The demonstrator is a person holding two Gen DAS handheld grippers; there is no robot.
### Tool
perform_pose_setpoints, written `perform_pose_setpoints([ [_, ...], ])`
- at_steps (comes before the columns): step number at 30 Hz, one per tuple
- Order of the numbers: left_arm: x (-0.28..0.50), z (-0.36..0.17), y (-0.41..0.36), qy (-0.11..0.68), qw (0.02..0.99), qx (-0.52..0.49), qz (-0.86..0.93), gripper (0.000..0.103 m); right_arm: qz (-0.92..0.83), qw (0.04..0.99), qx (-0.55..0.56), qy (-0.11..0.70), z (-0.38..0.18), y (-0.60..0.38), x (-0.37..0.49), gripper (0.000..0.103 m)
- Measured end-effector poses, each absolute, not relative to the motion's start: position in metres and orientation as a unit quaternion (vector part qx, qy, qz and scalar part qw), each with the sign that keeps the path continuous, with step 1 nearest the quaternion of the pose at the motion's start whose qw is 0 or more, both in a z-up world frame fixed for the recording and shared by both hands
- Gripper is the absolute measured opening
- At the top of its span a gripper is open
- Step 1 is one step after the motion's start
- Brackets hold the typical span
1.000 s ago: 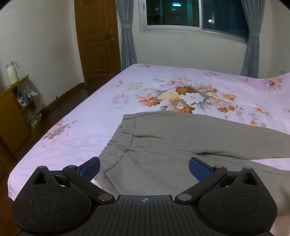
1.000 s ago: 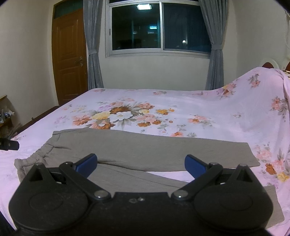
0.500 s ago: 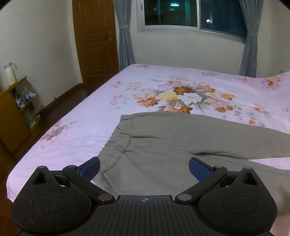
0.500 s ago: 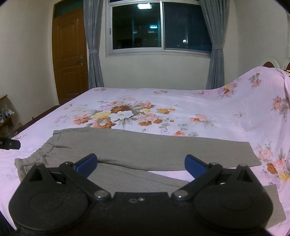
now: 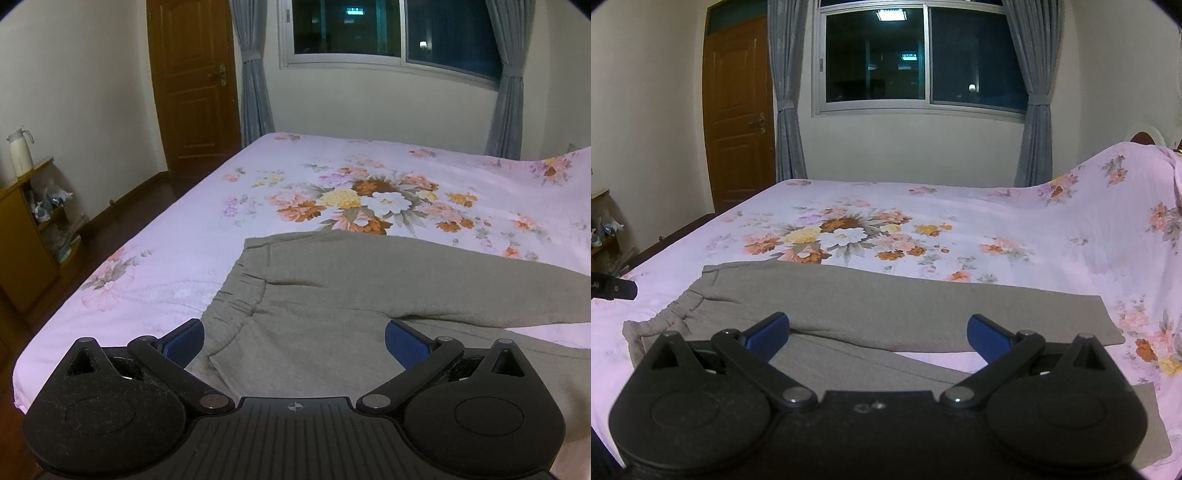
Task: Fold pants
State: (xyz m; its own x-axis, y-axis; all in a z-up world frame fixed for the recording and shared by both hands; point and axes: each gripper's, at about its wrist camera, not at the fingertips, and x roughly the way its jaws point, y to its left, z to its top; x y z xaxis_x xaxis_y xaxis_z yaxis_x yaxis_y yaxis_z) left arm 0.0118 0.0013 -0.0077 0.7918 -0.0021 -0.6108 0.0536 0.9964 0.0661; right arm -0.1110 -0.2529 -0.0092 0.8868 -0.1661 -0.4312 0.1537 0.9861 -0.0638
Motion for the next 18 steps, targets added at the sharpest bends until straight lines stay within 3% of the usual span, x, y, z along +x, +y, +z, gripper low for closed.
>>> perform_pose_setpoints([
  [18,0.028,-0.012,0.005,0.327,0.944,0.037,-0.013,0.103,-0.072,0.970,-0.019,0.233,-0.008,-0.249,-0.100,0.103],
])
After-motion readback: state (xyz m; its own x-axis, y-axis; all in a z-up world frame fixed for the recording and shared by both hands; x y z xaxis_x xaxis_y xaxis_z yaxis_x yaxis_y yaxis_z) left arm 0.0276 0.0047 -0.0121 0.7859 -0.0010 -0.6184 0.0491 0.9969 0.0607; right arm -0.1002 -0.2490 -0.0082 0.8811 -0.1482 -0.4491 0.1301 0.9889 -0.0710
